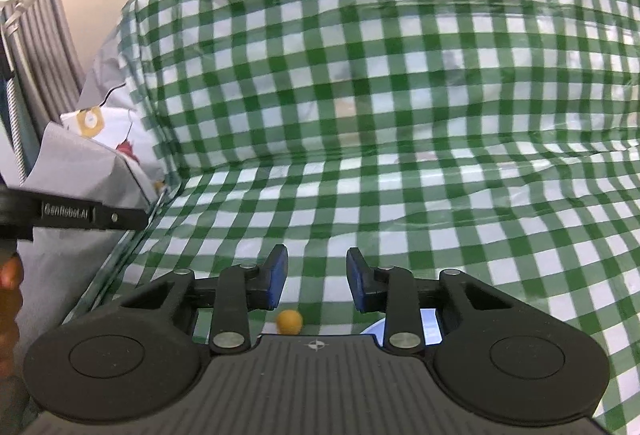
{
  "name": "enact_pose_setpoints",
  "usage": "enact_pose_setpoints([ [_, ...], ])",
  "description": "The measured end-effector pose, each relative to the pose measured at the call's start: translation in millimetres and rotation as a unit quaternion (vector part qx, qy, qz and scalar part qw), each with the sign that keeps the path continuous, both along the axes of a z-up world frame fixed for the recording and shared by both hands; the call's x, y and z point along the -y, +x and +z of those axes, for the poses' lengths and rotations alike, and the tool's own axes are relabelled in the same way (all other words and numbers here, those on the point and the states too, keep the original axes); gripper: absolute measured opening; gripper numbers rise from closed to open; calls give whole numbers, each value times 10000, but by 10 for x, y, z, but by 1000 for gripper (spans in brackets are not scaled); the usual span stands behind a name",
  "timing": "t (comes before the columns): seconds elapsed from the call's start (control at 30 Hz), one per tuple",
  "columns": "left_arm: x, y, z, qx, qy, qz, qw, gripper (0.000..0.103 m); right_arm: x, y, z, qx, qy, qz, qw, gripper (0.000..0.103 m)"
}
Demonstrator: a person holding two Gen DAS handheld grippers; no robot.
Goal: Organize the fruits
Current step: 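Grasp a small yellow fruit with the left gripper while the right gripper grasps the bagged orange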
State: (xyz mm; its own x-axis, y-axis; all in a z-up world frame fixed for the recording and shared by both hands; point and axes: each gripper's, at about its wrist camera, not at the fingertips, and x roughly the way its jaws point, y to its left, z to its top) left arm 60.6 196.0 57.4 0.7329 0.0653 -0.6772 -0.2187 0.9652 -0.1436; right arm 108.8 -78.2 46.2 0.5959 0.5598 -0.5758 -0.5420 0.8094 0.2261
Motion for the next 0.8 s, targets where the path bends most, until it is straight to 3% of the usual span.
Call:
enact_pose_setpoints([
  [0.13,-96,1,-37,-118,-114,158,9997,9,-154,-125,-55,-92,-90,465,9988,33],
  [0.27,-143,8,-62,-175,-221,195,9994,10,-378,-254,-185,-547,-154,1228,9908,34],
  [0.33,-147,12,-70,-197,-241,207,9993,10,-530,-359,-278,-724,-325,1671,9827,37],
  [0.4,-136,18,-83,-246,-247,195,9992,10,-682,-488,-374,-683,-617,1892,9776,49],
  [0.6,-100,30,-134,-370,-270,124,9989,12,-1013,-757,-654,-888,-1014,2413,9610,55],
  [0.77,-65,67,-191,-511,-332,-27,9981,12,-1163,-884,-856,-830,-1551,2442,9536,54],
  [0.8,-45,69,-197,-528,-348,-68,9980,12,-1166,-884,-871,-804,-1588,2402,9543,41],
])
